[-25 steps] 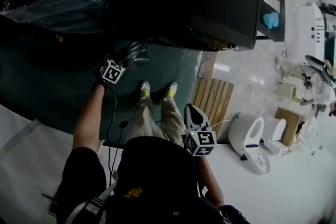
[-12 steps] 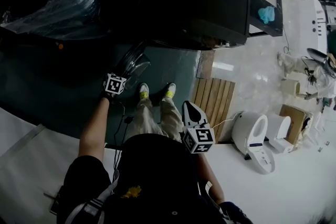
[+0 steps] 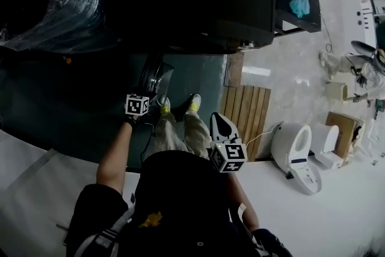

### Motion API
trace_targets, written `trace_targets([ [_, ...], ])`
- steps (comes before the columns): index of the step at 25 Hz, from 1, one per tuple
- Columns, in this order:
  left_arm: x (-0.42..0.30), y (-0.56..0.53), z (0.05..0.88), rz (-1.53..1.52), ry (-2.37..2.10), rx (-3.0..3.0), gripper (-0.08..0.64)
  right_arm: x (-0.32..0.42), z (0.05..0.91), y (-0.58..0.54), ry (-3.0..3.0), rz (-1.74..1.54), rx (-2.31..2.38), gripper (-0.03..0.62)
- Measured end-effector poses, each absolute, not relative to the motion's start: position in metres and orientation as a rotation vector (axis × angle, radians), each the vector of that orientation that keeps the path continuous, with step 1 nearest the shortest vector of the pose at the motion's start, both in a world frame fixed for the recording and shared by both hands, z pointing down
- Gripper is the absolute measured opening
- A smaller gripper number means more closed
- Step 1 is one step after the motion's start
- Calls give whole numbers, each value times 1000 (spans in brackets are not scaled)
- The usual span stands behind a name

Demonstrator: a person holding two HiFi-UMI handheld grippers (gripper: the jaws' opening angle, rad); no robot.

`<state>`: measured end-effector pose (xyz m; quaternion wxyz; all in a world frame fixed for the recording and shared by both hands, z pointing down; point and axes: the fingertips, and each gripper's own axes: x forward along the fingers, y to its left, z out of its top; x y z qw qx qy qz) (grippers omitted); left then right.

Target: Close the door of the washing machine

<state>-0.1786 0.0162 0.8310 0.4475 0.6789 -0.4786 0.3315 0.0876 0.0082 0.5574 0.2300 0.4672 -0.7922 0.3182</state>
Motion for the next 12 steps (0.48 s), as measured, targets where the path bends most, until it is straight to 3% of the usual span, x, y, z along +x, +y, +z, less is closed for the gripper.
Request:
trace_targets([
  [12,-106,10,818,628,-1118,1621,428,124,560,10,-2127,926,1391,28],
])
